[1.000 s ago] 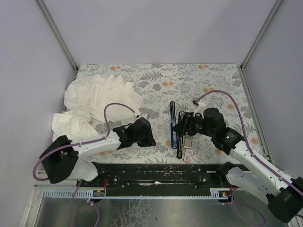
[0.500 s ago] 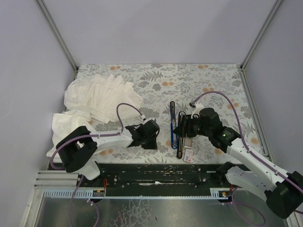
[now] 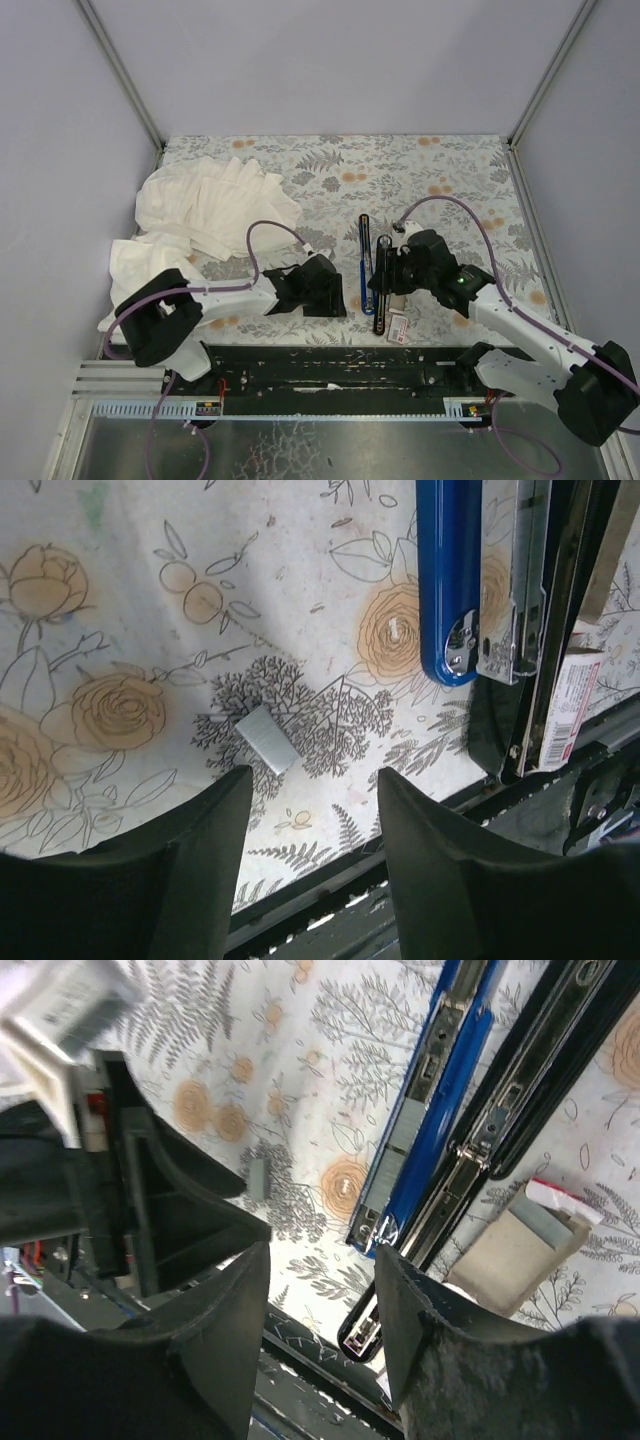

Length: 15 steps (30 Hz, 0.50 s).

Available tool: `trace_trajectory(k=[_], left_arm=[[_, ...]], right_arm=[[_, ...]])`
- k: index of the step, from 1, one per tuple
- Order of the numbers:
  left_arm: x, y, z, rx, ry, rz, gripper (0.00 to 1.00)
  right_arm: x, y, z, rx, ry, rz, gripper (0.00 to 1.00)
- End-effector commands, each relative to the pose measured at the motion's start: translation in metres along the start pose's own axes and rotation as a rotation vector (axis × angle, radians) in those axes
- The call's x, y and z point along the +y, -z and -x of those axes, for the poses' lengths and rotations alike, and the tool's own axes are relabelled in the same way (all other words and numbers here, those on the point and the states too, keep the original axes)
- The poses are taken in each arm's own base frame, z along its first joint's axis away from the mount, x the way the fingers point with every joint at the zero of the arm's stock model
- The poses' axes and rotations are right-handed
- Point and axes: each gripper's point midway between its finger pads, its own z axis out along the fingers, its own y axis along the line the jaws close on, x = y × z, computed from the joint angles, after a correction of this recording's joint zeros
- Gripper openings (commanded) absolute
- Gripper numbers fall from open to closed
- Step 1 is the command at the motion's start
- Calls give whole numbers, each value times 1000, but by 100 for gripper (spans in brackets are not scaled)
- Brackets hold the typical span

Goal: Load the staples into the stapler

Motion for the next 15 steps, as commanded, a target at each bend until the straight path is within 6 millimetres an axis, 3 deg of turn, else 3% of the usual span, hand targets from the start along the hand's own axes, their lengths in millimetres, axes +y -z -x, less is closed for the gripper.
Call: trace_trajectory(k=[1, 4, 7, 12, 15], left_arm=[[-6, 16, 22, -84, 9, -73, 55], [13, 35, 49, -138, 19, -55, 62], [41, 61, 92, -226, 24, -21, 70], [81, 120, 166, -392, 17, 15, 82], [100, 151, 200, -490, 12, 56, 84]], right_arm=[[0, -4, 3, 4, 24, -99, 52], [6, -12, -3, 26, 43, -142, 52], [19, -22, -11, 53, 69, -151, 52], [37, -42, -21, 97, 131, -213, 53], [42, -57, -31, 136, 163, -268, 53]])
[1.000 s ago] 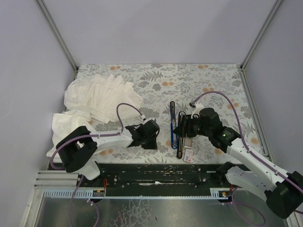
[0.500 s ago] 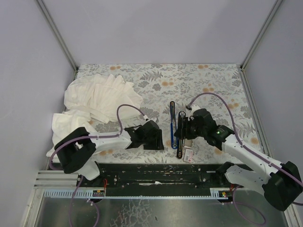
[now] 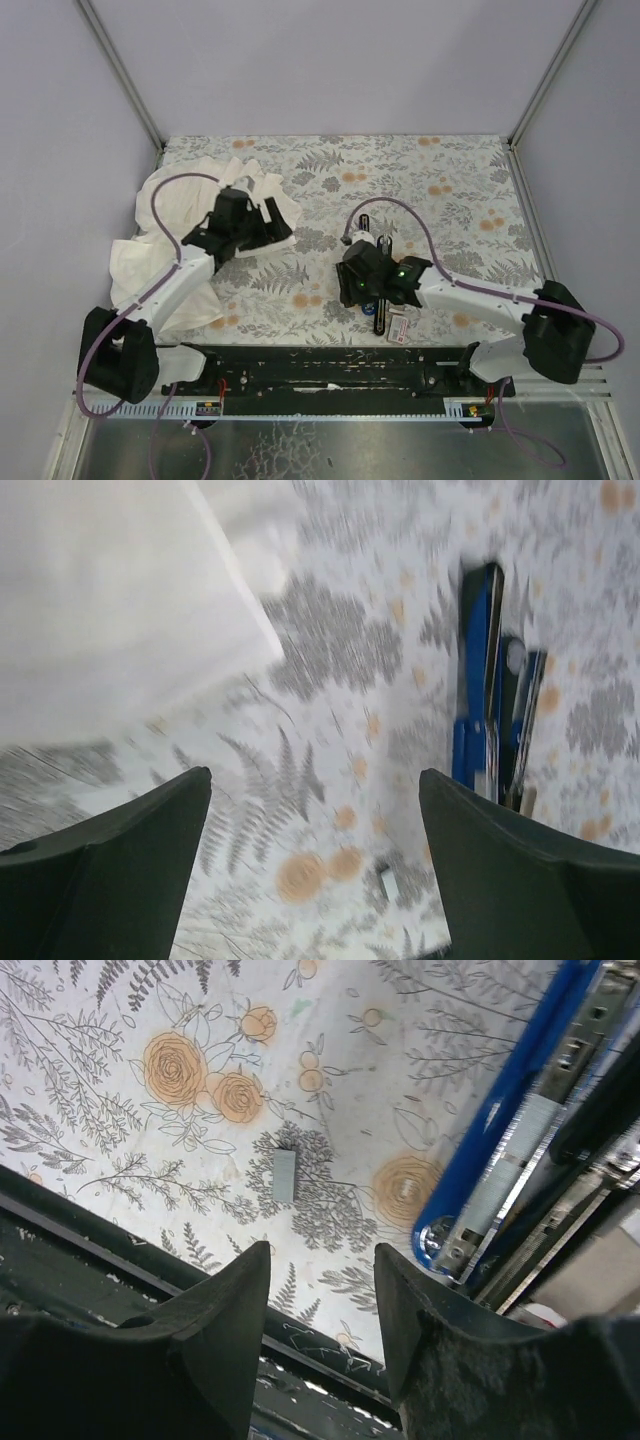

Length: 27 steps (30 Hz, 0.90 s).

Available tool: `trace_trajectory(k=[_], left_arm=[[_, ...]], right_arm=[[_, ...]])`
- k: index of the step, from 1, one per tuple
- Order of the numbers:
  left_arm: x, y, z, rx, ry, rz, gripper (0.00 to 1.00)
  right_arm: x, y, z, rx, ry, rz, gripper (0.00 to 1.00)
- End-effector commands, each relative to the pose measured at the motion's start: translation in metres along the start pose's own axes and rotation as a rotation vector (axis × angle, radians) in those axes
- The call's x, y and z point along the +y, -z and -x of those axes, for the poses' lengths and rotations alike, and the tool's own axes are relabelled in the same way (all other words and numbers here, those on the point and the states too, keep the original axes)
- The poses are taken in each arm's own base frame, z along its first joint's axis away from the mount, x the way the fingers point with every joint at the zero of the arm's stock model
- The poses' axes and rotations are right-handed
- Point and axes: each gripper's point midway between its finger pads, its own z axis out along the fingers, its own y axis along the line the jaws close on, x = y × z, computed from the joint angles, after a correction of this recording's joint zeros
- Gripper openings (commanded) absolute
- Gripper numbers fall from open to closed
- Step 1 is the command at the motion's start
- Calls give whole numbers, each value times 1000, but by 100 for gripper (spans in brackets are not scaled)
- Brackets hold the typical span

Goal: Load the staples into the stapler

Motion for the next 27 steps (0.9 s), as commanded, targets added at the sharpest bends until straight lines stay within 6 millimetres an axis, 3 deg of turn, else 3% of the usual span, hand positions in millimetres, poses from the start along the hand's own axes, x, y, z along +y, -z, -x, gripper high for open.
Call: trace_trajectory(k=[1, 5, 10, 27], left_arm=[[13, 27, 57, -110, -110, 9, 85], [26, 38, 76, -170, -98, 29, 86], [31, 44, 73, -182, -79, 22, 87], [31, 54, 76, -221, -79, 31, 87]], right_arm=[[10, -14, 7, -8, 20, -114, 53], [16, -33, -5, 48, 69, -189, 52], [19, -48, -13, 90, 99, -231, 50], [31, -77, -14, 116, 119, -253, 44]])
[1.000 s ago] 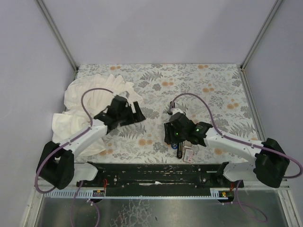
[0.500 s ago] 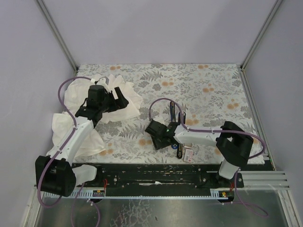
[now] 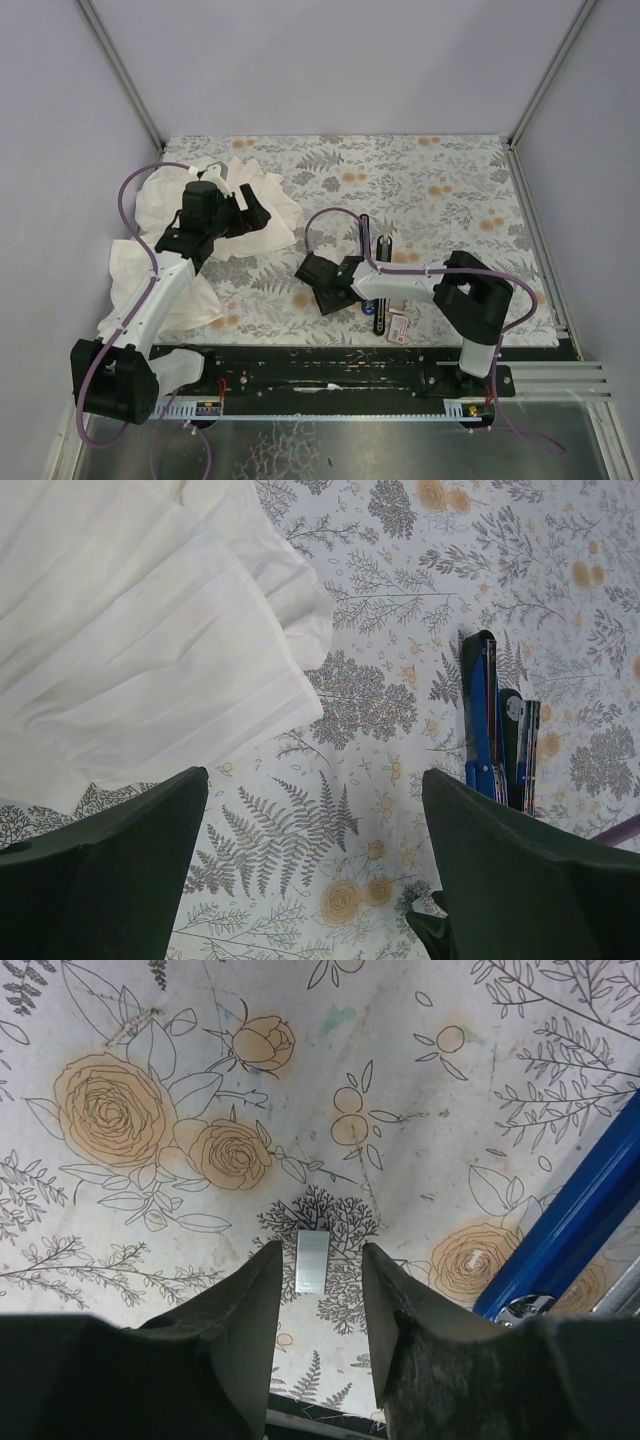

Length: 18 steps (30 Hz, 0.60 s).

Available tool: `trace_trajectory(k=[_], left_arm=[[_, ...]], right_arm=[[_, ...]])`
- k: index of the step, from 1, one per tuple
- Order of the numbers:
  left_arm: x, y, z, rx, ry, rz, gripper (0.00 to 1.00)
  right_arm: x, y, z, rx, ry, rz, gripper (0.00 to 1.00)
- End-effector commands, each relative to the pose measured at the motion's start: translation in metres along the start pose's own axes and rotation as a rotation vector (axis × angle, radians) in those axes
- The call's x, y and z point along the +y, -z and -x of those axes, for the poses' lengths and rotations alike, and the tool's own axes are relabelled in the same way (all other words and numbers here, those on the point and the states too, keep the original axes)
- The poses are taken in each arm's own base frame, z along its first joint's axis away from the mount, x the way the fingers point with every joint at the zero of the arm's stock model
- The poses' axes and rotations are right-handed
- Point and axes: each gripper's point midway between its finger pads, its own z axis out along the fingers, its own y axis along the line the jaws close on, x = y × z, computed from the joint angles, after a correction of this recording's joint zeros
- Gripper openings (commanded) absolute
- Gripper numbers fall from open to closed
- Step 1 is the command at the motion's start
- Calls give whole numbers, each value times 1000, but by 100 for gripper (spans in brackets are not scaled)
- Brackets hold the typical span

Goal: Load the staples into the stapler

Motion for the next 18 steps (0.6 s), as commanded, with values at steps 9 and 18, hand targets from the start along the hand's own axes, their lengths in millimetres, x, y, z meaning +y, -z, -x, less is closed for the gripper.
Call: trace_trajectory(k=[9, 18], left_arm=[[5, 5, -3, 3, -13, 8, 88], [10, 4, -3, -1, -11, 31, 88]], right_arm=[[5, -7, 9, -24, -17, -34, 30], [-5, 15, 25, -98, -31, -59, 18]])
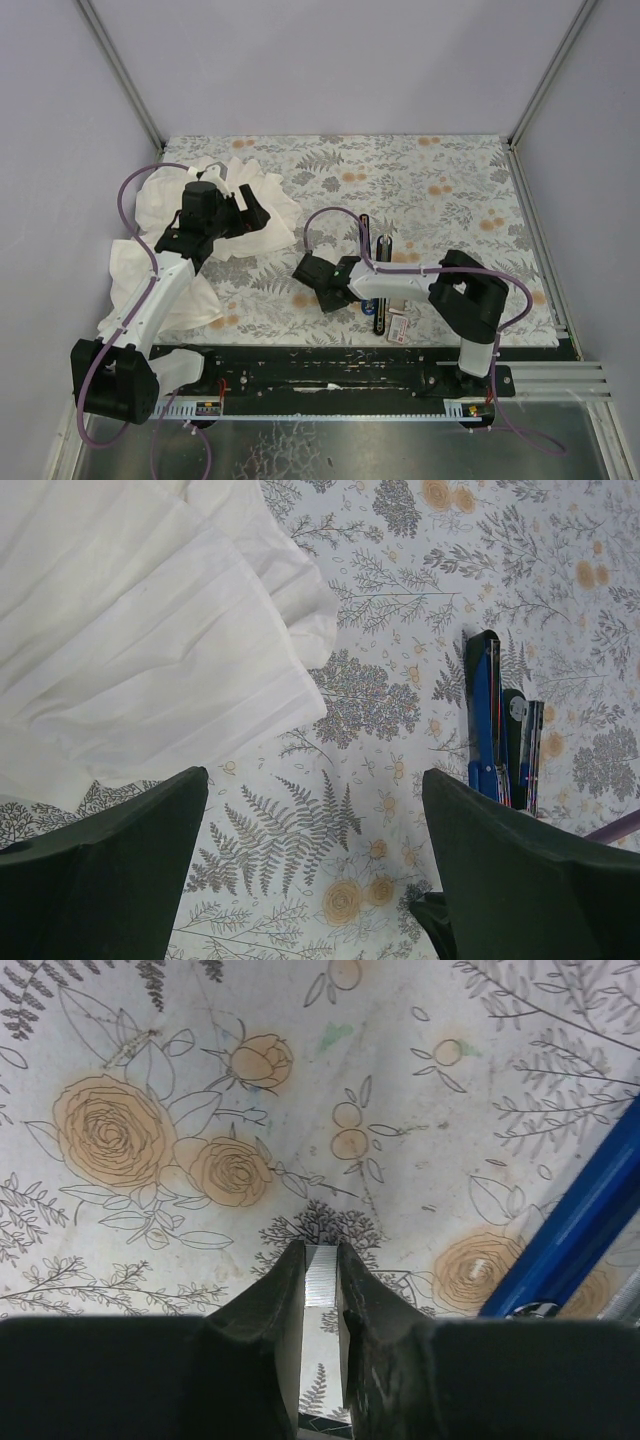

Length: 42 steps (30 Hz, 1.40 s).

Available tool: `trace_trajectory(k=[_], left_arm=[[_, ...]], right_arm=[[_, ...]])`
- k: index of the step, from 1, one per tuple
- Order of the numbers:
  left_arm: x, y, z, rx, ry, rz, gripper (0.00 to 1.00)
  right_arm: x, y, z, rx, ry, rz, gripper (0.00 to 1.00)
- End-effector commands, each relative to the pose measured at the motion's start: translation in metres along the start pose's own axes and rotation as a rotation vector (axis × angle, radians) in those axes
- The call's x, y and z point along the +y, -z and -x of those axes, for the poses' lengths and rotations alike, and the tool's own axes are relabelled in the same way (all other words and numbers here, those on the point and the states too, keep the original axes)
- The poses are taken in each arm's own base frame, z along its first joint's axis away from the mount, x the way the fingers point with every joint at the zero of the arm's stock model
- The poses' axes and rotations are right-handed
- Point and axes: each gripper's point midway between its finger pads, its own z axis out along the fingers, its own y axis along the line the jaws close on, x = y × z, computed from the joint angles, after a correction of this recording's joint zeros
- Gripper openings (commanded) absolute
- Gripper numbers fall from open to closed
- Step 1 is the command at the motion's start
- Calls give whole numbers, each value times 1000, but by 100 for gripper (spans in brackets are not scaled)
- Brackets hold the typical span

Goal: Load the staples into the stapler

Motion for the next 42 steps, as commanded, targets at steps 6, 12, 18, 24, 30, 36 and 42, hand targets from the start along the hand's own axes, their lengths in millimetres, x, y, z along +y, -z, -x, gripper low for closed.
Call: trace_trajectory(k=[6, 12, 18, 24, 30, 36, 42], left_arm=[[11, 2, -3, 0, -15, 39, 88], [14, -2, -6, 14, -11, 50, 88], [17, -4, -8, 24, -8, 58, 88], [17, -5, -9, 29, -6, 57, 88], [18, -6, -9, 31, -4, 57, 88], [18, -6, -9, 35, 0, 54, 88], [18, -6, -9, 36, 4, 52, 88]], right_arm=[[-50, 70, 65, -252, -113, -42, 18], [-123, 81, 82, -352, -280, -92, 18], [-164, 66, 78, -389, -399, -155, 18], [-177, 53, 79, -407, -445, -201, 18], [-179, 46, 83, -408, -465, -206, 18], [-178, 36, 83, -387, -470, -210, 18], [-178, 30, 82, -374, -470, -218, 18]])
